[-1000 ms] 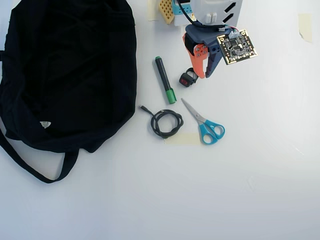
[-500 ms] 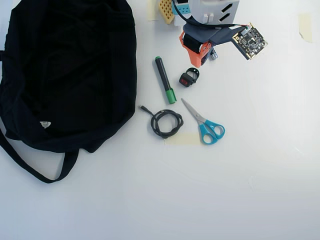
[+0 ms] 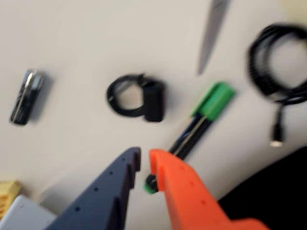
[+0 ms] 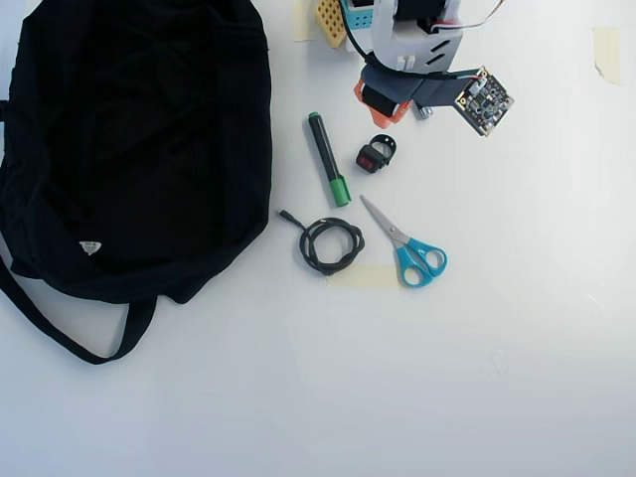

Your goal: Put the bike light into the black bag

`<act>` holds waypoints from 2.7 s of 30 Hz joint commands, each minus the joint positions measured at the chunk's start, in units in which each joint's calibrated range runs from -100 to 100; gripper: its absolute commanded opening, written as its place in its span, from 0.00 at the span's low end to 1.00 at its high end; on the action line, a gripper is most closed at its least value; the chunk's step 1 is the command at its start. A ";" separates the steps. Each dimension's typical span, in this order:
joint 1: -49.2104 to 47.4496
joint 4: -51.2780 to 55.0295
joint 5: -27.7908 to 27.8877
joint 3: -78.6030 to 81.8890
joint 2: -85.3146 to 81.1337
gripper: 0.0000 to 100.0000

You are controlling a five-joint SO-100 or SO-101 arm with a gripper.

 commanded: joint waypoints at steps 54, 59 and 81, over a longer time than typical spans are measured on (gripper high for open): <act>-0.95 -22.85 -0.27 18.56 4.86 0.29; -1.03 -22.85 -0.27 19.91 4.86 0.29; -2.75 -23.71 -0.90 19.46 8.51 0.29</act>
